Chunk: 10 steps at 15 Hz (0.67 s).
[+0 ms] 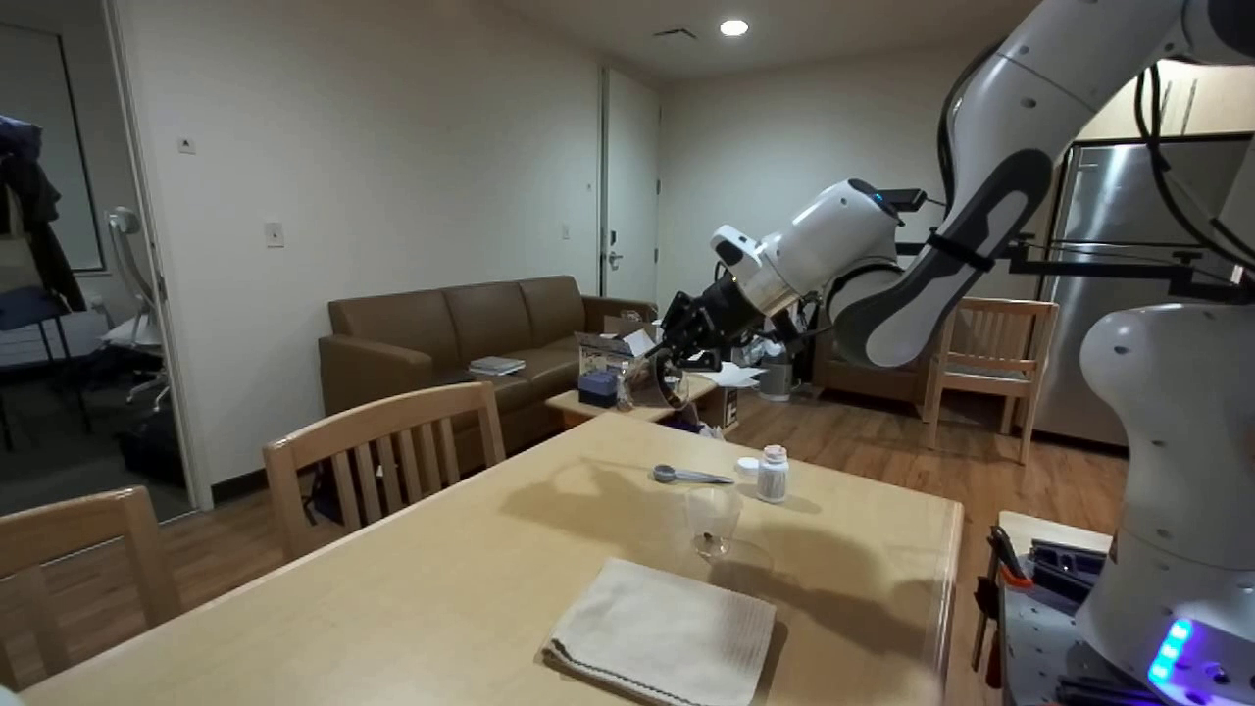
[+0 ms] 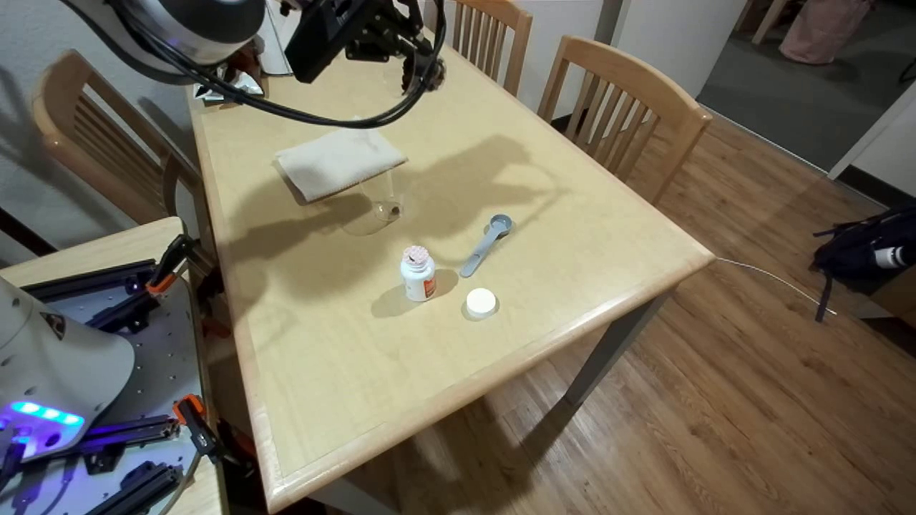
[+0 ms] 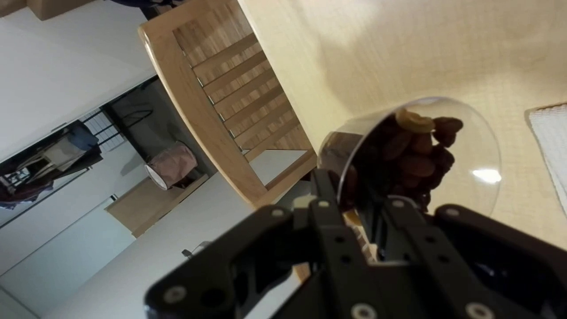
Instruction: Pour the contents from one clear cup to the other
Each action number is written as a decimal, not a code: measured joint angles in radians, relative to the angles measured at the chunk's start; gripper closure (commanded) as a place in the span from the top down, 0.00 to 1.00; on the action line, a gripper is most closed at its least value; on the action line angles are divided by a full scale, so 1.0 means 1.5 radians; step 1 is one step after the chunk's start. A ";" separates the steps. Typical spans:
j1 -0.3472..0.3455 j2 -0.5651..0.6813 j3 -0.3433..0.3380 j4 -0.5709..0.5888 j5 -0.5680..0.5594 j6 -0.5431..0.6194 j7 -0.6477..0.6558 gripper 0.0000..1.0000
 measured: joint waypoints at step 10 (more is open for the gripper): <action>0.355 0.002 -0.361 -0.006 -0.055 0.000 0.000 0.05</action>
